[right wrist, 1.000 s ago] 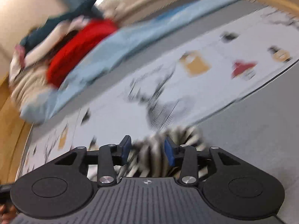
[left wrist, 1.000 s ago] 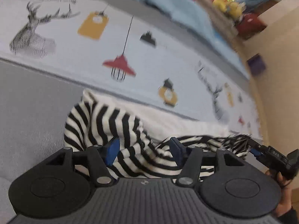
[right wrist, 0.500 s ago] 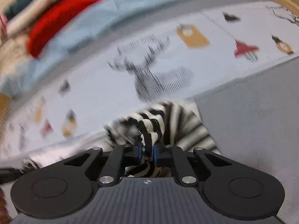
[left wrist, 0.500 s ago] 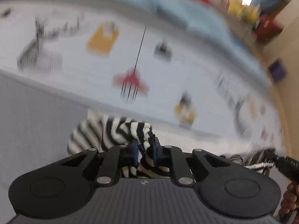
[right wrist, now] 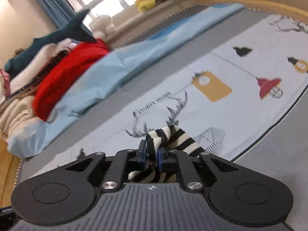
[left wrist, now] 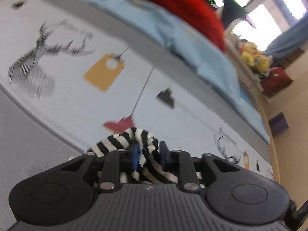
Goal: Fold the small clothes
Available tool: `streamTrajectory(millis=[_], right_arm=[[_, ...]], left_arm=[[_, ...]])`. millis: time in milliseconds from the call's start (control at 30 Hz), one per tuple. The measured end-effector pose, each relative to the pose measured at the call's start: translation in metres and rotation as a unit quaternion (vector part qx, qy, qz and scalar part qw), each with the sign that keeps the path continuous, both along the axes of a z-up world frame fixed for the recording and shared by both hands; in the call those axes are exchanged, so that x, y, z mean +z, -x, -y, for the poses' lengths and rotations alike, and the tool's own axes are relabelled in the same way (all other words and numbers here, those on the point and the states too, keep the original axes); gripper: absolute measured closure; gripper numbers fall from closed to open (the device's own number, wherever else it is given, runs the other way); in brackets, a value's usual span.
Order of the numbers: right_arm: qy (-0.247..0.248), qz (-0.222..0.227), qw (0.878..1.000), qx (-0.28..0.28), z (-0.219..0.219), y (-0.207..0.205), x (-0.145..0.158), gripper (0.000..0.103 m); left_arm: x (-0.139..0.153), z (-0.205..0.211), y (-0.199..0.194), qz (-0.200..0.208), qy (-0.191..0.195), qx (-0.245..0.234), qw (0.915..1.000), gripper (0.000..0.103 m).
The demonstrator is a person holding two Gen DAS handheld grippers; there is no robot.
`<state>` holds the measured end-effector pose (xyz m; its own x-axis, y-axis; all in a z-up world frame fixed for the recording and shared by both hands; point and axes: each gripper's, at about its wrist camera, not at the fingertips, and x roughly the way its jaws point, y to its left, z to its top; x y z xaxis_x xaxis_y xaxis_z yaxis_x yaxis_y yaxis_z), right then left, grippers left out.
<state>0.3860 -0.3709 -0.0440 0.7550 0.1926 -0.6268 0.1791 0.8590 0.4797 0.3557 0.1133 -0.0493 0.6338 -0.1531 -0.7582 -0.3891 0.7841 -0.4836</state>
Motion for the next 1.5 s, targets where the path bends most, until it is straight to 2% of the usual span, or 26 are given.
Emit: streamTrajectory(millis=[33,100,200,267,333,467,567,633,767,833,867,933,967,1000,1033,1067,1133,1167,1200,1233,1267,1333,1400,1433,1467,1500], right_arm=[[0.003,-0.016,1.000,-0.004,0.001,-0.005,-0.008,0.081],[0.007,-0.042,0.999,-0.014,0.004,-0.008,-0.020,0.080],[0.003,-0.045,0.999,-0.008,0.016,-0.001,-0.017,0.077],[0.017,-0.032,0.999,0.017,0.021,0.005,-0.006,0.059],[0.044,-0.025,0.998,0.046,0.026,0.015,0.002,0.049],[0.090,-0.044,0.991,0.092,0.039,0.034,-0.006,0.048],[0.111,-0.055,0.987,0.101,0.043,0.039,-0.016,0.048],[0.118,-0.054,0.985,0.117,0.038,0.037,-0.020,0.048],[0.161,-0.051,0.970,0.173,0.013,0.031,-0.026,0.048],[0.200,-0.055,0.958,0.198,-0.002,0.028,-0.031,0.048],[0.221,-0.055,0.952,0.207,-0.009,0.026,-0.033,0.048],[0.253,-0.055,0.941,0.220,-0.018,0.023,-0.037,0.052],[0.263,-0.055,0.937,0.222,-0.021,0.022,-0.037,0.062],[0.270,-0.053,0.936,0.219,-0.022,0.020,-0.037,0.072],[0.271,-0.049,0.936,0.218,-0.022,0.019,-0.036,0.091],[0.267,-0.045,0.938,0.219,-0.022,0.017,-0.034,0.100],[0.255,-0.035,0.941,0.219,-0.020,0.014,-0.031,0.102],[0.250,-0.025,0.944,0.214,-0.017,0.013,-0.026,0.102],[0.242,-0.010,0.950,0.196,-0.012,0.012,-0.020,0.102],[0.227,0.006,0.960,0.162,-0.003,0.011,-0.012,0.102],[0.197,0.022,0.974,0.108,0.013,0.011,-0.003,0.103],[0.154,0.031,0.987,0.043,0.036,0.010,0.001,0.103],[0.164,0.000,0.986,0.035,0.039,0.006,-0.013,0.103],[0.174,-0.014,0.984,0.038,0.036,0.005,-0.021,0.102],[0.185,-0.028,0.981,0.045,0.032,0.005,-0.028,0.102],[0.185,-0.044,0.980,0.055,0.029,0.003,-0.034,0.102]], left_arm=[[-0.004,-0.004,0.000,-0.011,0.016,-0.005,0.9998,0.069],[-0.002,-0.014,0.004,-0.016,0.036,-0.016,0.9991,0.068],[0.014,-0.025,0.014,0.000,0.025,-0.042,0.9988,0.065],[0.018,-0.036,0.022,-0.002,0.016,-0.059,0.9982,0.064],[0.014,-0.045,0.029,-0.018,0.000,-0.068,0.9975,0.063],[-0.003,-0.050,0.035,-0.051,-0.050,-0.084,0.9939,0.062],[-0.011,-0.041,0.035,-0.043,-0.071,-0.105,0.9909,0.057],[-0.015,-0.026,0.032,-0.035,-0.091,-0.136,0.9859,0.039],[-0.025,0.008,0.024,-0.034,-0.195,-0.185,0.9626,0.036],[-0.031,0.017,0.018,-0.036,-0.226,-0.199,0.9530,0.036],[-0.033,0.019,0.016,-0.033,-0.231,-0.199,0.9517,0.036],[-0.036,0.019,0.011,-0.026,-0.234,-0.199,0.9514,0.038],[-0.036,0.019,0.009,-0.023,-0.233,-0.201,0.9512,0.039],[-0.037,0.019,0.007,-0.020,-0.229,-0.207,0.9509,0.053],[-0.037,0.020,0.006,-0.019,-0.225,-0.218,0.9496,0.085],[-0.035,0.021,0.004,-0.019,-0.227,-0.228,0.9468,0.101],[-0.024,0.018,0.006,-0.007,-0.250,-0.225,0.9416,0.102],[-0.011,0.007,0.008,0.019,-0.242,-0.194,0.9504,0.102],[0.001,-0.013,0.012,0.050,-0.201,-0.143,0.9678,0.102],[0.006,-0.032,0.015,0.064,-0.159,-0.101,0.9800,0.102],[0.003,-0.047,0.017,0.058,-0.137,-0.064,0.9868,0.102],[-0.016,-0.047,0.012,0.002,-0.140,-0.091,0.9860,0.102],[-0.036,-0.028,0.009,-0.059,-0.182,-0.143,0.9712,0.099],[-0.039,-0.019,0.009,-0.071,-0.212,-0.156,0.9621,0.095],[-0.037,-0.015,0.011,-0.070,-0.229,-0.160,0.9576,0.090],[-0.032,-0.016,0.013,-0.068,-0.229,-0.156,0.9585,0.079]])
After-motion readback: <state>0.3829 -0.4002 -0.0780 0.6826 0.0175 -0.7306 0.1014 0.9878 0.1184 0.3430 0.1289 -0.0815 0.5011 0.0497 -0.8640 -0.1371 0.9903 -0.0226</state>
